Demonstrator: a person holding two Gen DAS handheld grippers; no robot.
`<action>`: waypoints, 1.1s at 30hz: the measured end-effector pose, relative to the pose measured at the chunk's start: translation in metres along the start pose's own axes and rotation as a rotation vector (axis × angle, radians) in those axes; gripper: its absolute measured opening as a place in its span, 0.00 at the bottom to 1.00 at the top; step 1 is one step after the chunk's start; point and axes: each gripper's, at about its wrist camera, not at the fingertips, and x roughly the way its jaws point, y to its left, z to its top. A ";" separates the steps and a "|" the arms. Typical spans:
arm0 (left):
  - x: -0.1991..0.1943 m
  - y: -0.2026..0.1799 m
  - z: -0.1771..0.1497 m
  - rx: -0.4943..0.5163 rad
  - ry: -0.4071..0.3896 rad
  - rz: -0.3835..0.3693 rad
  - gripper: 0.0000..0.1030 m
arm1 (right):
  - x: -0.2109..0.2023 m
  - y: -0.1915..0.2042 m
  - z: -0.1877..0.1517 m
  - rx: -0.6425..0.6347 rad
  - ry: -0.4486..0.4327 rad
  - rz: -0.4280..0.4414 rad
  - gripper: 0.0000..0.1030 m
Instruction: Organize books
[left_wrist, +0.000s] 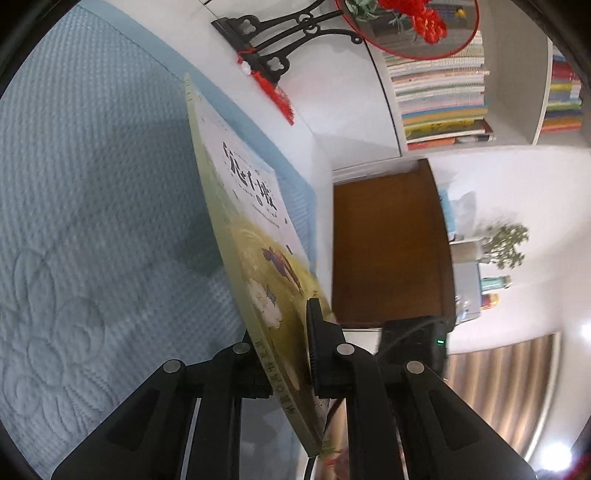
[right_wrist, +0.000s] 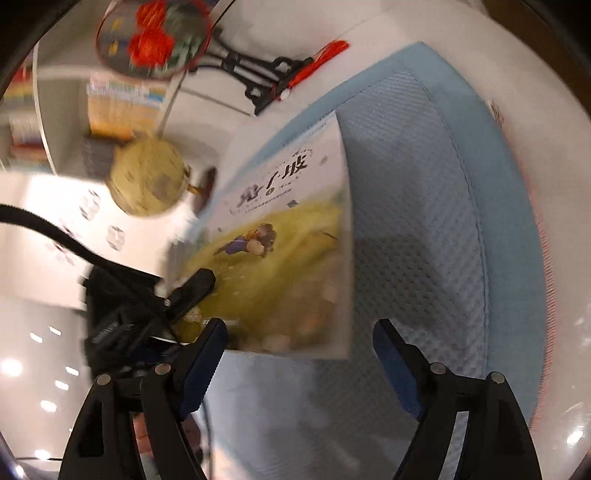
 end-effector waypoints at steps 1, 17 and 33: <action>0.000 0.002 0.002 -0.016 0.003 -0.013 0.10 | 0.003 -0.003 0.004 0.018 -0.005 0.022 0.78; 0.000 -0.020 -0.019 0.256 0.007 0.319 0.10 | 0.035 0.042 0.003 -0.225 -0.040 -0.219 0.38; -0.064 -0.023 -0.134 0.311 0.019 0.392 0.10 | 0.013 0.085 -0.129 -0.523 0.000 -0.399 0.38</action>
